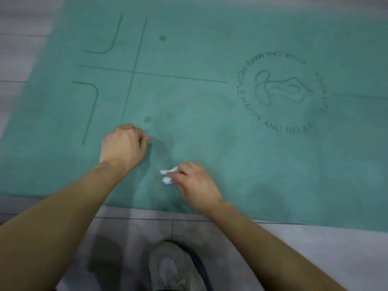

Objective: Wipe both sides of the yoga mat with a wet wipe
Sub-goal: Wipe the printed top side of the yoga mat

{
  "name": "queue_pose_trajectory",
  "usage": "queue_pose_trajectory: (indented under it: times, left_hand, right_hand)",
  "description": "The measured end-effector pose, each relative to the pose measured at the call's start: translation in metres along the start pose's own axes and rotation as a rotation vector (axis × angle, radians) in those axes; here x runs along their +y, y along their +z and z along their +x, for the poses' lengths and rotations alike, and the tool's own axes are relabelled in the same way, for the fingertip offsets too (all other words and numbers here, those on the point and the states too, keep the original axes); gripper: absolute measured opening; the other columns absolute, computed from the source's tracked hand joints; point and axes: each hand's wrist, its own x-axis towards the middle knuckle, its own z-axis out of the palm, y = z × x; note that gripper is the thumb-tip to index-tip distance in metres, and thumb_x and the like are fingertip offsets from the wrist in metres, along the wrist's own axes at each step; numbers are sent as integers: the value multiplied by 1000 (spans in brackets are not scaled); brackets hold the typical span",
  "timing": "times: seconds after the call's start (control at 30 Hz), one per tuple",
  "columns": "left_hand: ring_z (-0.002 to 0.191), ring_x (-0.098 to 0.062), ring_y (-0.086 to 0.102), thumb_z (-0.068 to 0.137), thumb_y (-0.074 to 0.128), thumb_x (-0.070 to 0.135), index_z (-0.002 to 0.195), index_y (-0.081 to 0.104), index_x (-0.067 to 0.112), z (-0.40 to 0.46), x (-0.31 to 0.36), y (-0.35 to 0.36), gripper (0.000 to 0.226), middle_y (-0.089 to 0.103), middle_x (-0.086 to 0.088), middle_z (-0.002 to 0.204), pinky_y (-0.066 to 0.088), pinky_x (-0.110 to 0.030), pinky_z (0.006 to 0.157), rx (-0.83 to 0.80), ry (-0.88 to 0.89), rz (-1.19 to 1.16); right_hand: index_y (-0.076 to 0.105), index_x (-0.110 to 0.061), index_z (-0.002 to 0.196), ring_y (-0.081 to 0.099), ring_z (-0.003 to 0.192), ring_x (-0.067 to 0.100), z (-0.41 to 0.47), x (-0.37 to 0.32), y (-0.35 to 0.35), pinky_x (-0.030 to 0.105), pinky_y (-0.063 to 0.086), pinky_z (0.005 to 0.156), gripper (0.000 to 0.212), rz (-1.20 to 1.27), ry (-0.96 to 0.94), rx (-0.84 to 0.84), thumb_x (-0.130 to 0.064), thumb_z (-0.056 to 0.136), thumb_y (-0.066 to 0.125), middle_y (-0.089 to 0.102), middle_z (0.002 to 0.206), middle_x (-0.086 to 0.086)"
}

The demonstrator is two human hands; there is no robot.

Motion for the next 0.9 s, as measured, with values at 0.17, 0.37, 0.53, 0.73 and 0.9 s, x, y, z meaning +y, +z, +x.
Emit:
queue_pose_trajectory:
  times: [0.17,0.37,0.53,0.73,0.9]
  left_hand:
    - [93,-39,64,101,58,42,78,66,14,10,27,10,37,63,-11,94,54,-45,73,4,52,-37]
    - [92,-39,65,99,61,41,79,69,13,15,64,14,35,64,-9,93,55,-45,75,14,179,-61]
    - [91,-38,65,98,62,42,79,68,16,30,95,16,33,63,-8,90,55,-44,73,-28,284,-18]
    - [115,-29,61,88,72,37,115,70,25,34,164,20,29,66,-2,112,50,-38,94,-152,474,-152]
    - [112,-24,58,80,79,39,122,66,29,27,202,25,44,65,4,111,46,-37,92,-178,616,-227]
  right_hand:
    - [77,-21,112,68,78,14,-21,104,-105,32,52,77,16,189,728,233,-17,98,70,76,85,-1]
    - [70,-12,130,59,118,34,-37,144,-143,41,46,106,31,-194,946,470,-17,101,62,64,126,12]
    - [63,-18,137,63,112,26,-43,134,-129,38,51,98,43,-65,917,391,-32,97,69,59,131,4]
    - [73,-19,117,68,97,24,-31,143,-130,30,50,85,29,71,1000,262,-29,90,77,73,110,3]
    - [76,-23,108,63,72,3,-42,120,-121,27,53,75,19,181,872,225,-33,92,78,69,80,-12]
